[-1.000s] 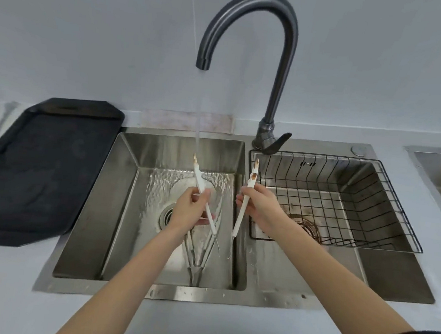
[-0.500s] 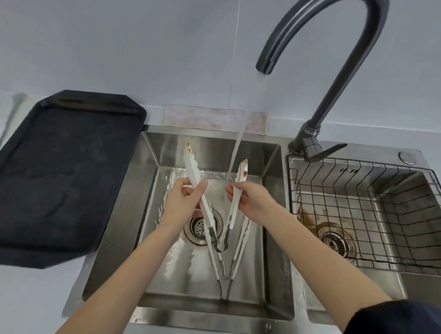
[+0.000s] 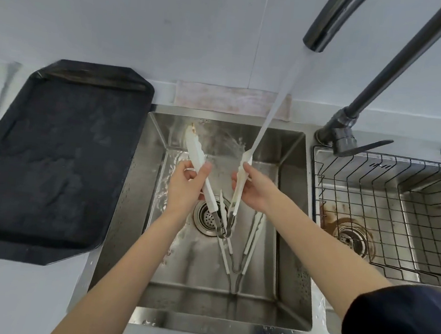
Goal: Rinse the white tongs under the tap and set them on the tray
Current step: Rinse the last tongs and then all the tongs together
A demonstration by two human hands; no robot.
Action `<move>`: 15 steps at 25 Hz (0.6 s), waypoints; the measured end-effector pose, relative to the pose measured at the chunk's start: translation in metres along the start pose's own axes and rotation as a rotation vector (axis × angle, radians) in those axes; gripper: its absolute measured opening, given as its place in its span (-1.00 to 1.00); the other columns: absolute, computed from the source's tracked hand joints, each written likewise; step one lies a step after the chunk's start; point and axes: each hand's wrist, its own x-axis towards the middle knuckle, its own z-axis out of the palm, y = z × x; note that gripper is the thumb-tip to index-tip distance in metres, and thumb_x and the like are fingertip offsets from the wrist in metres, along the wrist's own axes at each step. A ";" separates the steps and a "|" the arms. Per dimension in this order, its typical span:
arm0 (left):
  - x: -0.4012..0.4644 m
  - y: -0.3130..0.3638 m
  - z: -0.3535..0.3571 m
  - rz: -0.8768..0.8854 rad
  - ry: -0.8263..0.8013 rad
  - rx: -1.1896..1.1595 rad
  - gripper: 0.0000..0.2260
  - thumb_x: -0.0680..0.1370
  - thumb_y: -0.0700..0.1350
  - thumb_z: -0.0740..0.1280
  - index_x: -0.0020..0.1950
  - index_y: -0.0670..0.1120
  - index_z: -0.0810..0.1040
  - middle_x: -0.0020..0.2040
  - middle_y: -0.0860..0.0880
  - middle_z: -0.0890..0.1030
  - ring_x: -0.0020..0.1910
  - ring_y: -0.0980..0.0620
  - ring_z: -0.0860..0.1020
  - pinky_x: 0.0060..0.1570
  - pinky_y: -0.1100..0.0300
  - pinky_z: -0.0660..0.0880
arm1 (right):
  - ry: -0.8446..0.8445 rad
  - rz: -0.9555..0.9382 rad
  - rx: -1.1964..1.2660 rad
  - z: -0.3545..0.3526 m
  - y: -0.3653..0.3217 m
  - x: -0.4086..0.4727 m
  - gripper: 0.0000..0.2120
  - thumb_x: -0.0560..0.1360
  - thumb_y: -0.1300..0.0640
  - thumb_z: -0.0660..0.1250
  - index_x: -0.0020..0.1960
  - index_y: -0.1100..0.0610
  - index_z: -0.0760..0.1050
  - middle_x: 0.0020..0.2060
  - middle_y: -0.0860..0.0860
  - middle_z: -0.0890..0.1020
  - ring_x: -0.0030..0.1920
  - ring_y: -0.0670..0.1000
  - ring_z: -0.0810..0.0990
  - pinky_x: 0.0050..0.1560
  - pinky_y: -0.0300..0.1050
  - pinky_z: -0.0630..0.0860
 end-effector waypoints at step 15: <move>0.006 -0.021 -0.010 -0.172 -0.001 -0.002 -0.81 0.57 0.00 0.22 -0.10 -0.13 0.41 -0.32 -0.03 0.48 -0.40 0.01 0.53 -0.60 0.36 0.39 | -0.100 -0.075 0.071 0.006 -0.008 0.018 -0.76 0.62 0.08 0.09 -0.17 0.16 0.38 -0.43 -0.01 0.41 -0.59 -0.14 0.41 -0.55 -0.35 0.41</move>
